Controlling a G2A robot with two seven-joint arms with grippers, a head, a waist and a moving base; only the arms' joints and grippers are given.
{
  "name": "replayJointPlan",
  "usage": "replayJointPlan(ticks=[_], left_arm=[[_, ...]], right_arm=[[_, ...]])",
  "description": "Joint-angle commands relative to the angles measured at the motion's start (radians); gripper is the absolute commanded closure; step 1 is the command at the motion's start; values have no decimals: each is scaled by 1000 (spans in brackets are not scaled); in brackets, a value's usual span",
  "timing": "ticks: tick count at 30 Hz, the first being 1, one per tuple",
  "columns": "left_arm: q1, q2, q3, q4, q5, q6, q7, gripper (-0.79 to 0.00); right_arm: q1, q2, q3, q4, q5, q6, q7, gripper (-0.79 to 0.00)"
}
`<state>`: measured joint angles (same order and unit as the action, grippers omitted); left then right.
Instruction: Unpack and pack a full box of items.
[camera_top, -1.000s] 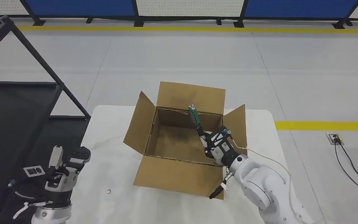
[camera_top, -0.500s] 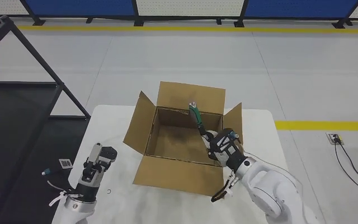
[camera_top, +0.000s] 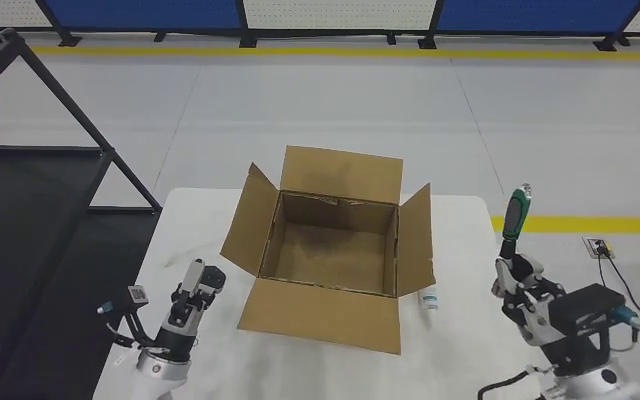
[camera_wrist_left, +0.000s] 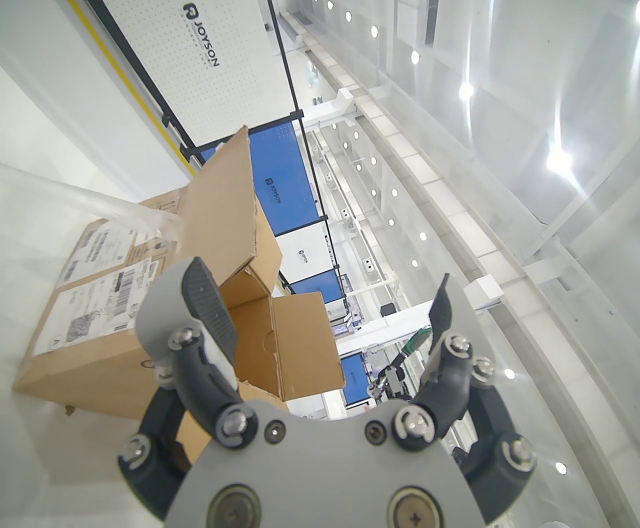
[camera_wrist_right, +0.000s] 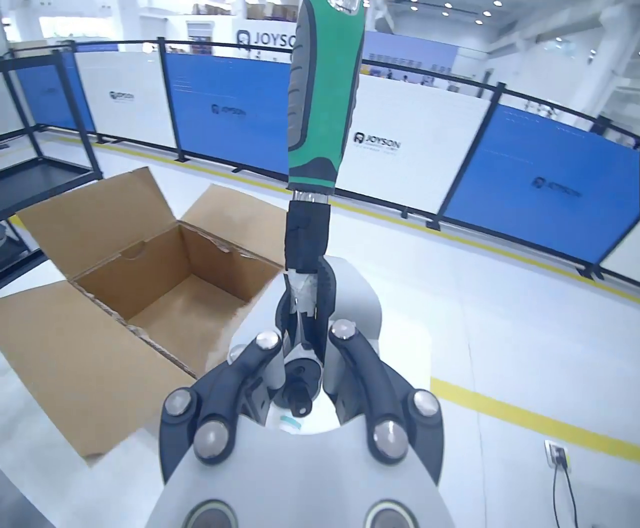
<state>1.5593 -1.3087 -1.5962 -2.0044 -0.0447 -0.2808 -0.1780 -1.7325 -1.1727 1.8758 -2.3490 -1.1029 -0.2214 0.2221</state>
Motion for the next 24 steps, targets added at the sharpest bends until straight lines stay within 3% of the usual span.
replayJointPlan(ticks=[1,6,14,24], left_arm=[[-7,-1,22,-4,15,-1,6,-785],[-26,-4,36,-26,11,-11,43,-785],[-27,-8,-1,-78,-37,-33,124,-785],[-25,-11,-25,-76,-70,-42,166,-785]], right_arm=[[-78,-3,66,23,52,-10,6,0],[-75,2,84,167,137,-85,92,0],[150,24,-55,432,117,-209,326,0],[383,35,-178,688,124,-198,519,0]])
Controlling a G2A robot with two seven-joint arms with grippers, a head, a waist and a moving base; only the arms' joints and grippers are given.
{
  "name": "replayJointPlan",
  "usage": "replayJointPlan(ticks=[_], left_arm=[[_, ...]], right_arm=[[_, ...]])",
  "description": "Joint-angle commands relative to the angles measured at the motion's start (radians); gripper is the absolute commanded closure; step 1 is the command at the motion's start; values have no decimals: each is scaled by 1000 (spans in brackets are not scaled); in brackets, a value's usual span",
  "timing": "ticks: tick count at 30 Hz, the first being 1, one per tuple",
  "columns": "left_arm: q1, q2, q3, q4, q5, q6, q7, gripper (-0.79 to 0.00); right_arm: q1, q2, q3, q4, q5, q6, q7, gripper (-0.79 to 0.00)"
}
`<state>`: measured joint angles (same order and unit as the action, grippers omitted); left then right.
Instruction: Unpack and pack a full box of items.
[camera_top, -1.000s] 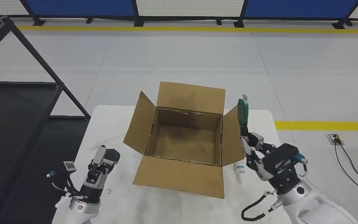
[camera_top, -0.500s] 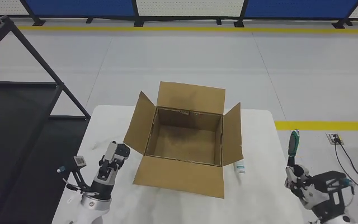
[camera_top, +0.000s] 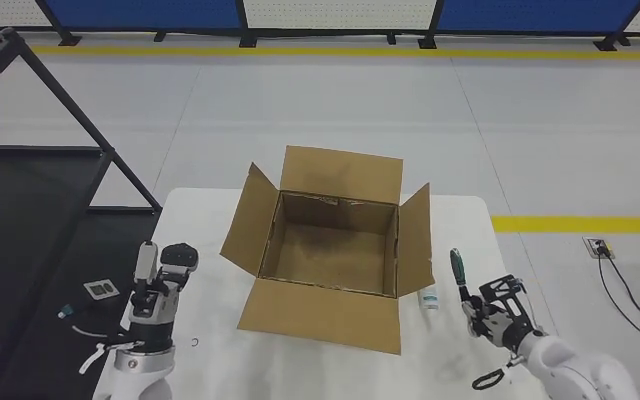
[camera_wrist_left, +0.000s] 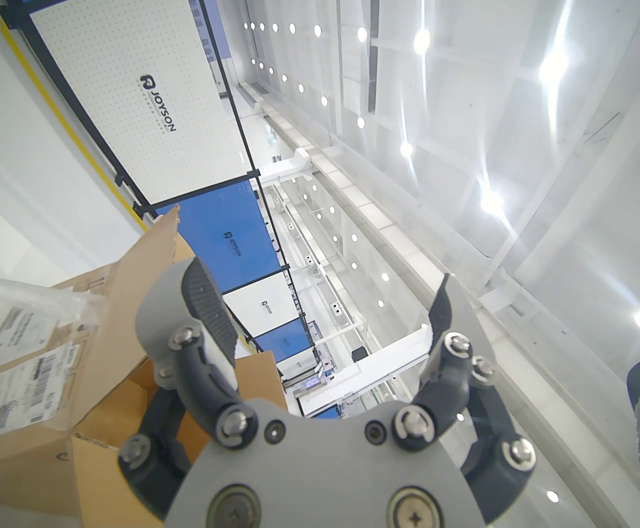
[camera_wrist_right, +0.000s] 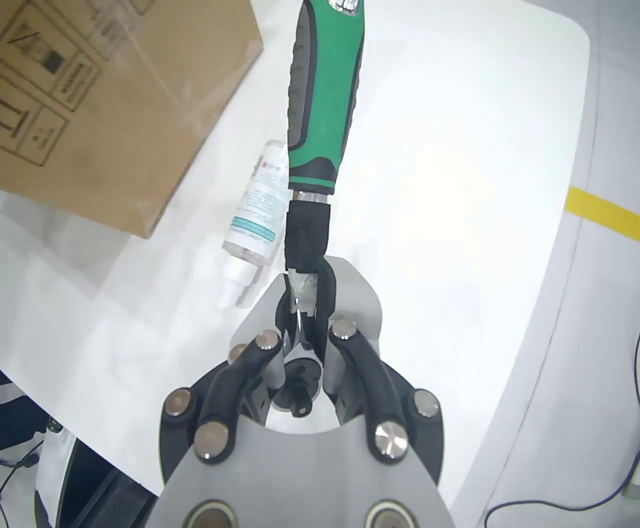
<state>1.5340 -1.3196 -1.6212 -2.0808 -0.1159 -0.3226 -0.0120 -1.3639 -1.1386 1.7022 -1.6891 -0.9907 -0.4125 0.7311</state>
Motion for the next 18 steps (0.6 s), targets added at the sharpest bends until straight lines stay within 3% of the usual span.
replayJointPlan(ticks=[1,14,18], left_arm=[[1,0,0,0,2,0,0,-785],[1,0,0,0,2,0,0,-785],[1,0,0,0,2,0,0,-785]], right_arm=[[24,3,-8,49,9,-13,28,0],[104,13,-64,181,20,-1,93,0],[114,17,-69,199,31,-4,91,-197]])
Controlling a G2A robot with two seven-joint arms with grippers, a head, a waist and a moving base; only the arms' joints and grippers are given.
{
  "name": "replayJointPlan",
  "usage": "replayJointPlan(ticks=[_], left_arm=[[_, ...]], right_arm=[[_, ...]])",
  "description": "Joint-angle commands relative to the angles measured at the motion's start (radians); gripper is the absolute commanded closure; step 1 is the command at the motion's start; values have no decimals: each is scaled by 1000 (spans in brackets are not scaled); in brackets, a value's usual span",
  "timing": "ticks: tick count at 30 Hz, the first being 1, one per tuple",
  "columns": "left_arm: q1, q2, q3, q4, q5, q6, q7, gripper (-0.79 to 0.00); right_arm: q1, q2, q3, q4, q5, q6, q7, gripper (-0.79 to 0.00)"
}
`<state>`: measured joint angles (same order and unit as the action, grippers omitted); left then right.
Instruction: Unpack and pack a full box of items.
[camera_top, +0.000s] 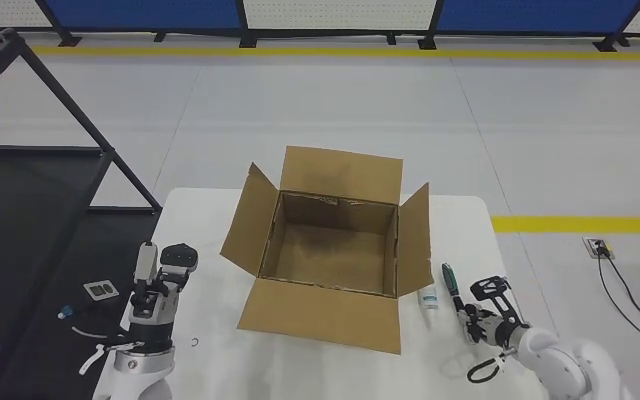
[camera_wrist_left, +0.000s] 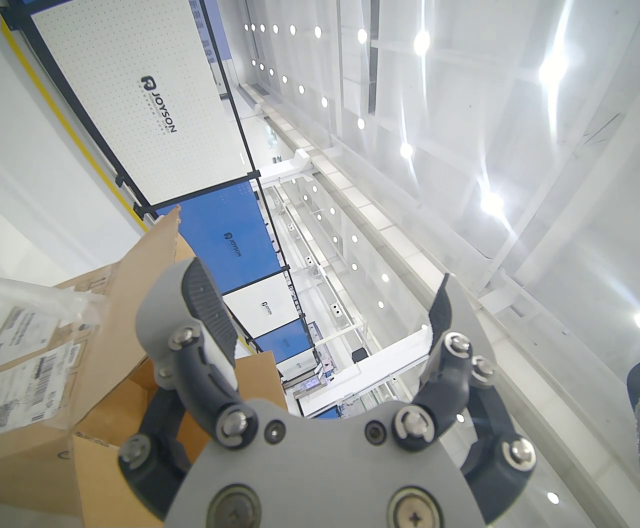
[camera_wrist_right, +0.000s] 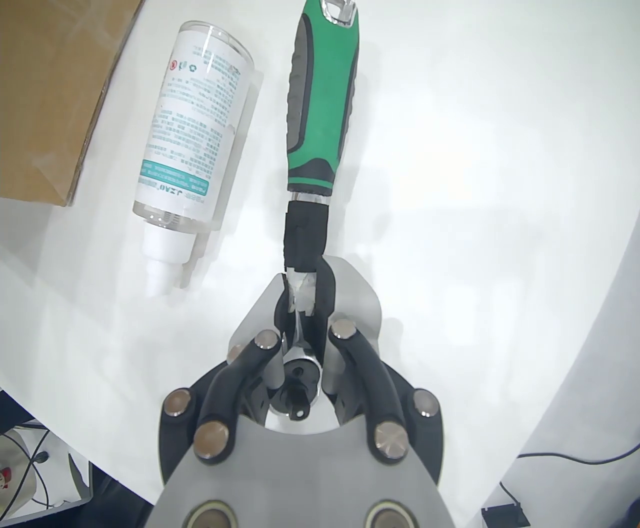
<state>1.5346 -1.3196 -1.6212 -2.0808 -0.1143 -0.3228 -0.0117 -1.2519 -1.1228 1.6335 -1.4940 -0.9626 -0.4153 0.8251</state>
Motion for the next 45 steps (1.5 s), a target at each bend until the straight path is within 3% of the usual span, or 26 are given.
replayJointPlan(ticks=[1,3,10,17,19,24,32,36,41,42,43,44,45], left_arm=[[0,0,0,0,0,0,0,-785],[0,0,0,0,0,0,0,-785],[0,0,0,0,0,0,0,-785],[0,0,0,0,0,0,0,-785],[0,0,0,0,0,0,0,-785],[16,-1,-41,-15,-27,-10,26,-785],[49,-1,-152,-10,-85,-17,78,-785],[51,-1,-156,-9,-84,-14,80,-785],[51,-1,-156,-9,-84,-14,80,-785],[51,-1,-156,-9,-84,-14,80,-785],[51,-1,-156,-9,-84,-14,80,-785],[51,-1,-156,-9,-84,-14,80,-785],[51,-1,-156,-9,-84,-14,80,-785]], right_arm=[[2,2,0,5,4,-2,-6,-225],[-1,4,1,1,7,1,-8,-354],[-28,12,21,-43,12,18,-33,-360],[-109,17,90,-190,67,20,-182,-400],[-106,17,100,-218,96,27,-211,-785],[-20,10,52,-231,156,94,-260,-785],[-20,10,52,-231,156,94,-260,-785],[-21,8,42,-220,178,102,-259,-785],[130,-10,-80,-91,297,234,-214,-785],[167,-15,-102,-58,316,253,-213,-511],[201,-18,-126,-27,333,258,-208,-317],[232,-22,-143,7,356,268,-204,-62],[262,-26,-160,37,376,273,-199,0]])
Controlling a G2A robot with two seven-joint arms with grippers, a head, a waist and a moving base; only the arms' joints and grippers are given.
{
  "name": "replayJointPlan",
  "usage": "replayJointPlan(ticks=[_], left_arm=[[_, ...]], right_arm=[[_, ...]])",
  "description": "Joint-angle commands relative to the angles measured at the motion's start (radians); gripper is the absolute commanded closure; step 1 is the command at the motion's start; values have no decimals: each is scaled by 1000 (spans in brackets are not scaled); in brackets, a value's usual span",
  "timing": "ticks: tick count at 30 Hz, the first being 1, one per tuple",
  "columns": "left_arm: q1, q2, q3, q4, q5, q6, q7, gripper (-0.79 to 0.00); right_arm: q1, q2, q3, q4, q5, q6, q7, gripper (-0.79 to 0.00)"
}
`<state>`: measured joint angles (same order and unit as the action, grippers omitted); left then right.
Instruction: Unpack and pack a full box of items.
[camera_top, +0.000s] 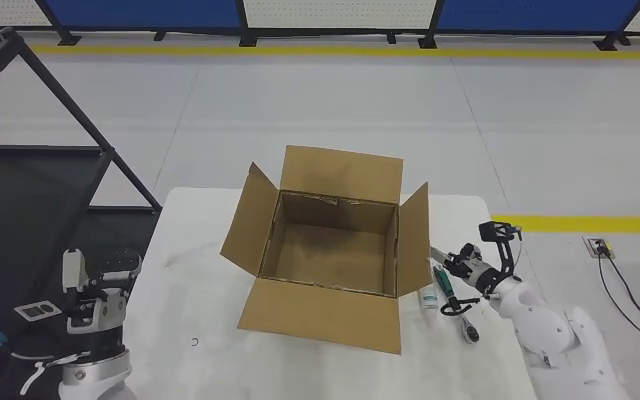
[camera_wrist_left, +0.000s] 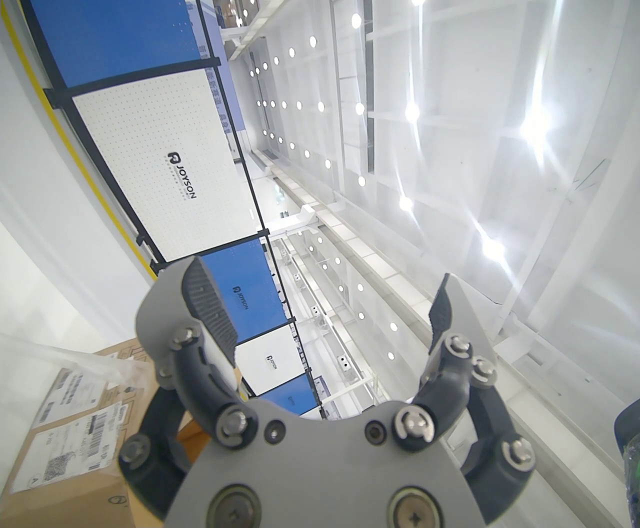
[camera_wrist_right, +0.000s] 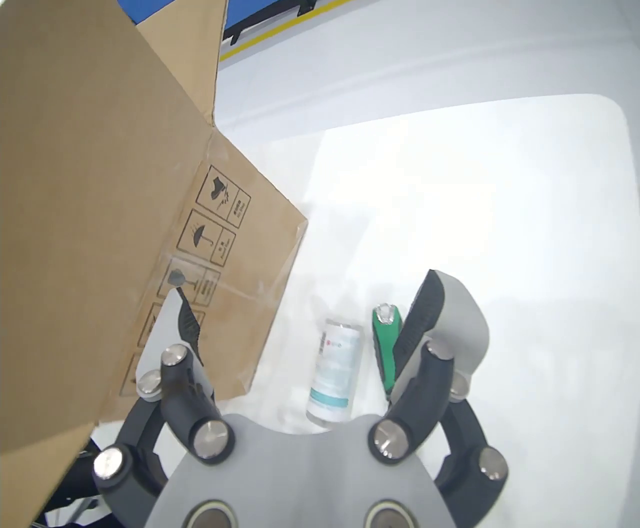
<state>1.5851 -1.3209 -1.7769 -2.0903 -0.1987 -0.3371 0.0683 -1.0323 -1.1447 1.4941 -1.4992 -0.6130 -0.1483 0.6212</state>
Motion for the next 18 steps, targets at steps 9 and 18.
replayJointPlan(ticks=[9,18], left_arm=[[0,0,0,0,0,0,0,-785],[0,0,0,0,0,0,0,-785]], right_arm=[[226,-36,-154,273,138,-6,-10,0],[325,-59,-233,430,215,-128,2,0]])
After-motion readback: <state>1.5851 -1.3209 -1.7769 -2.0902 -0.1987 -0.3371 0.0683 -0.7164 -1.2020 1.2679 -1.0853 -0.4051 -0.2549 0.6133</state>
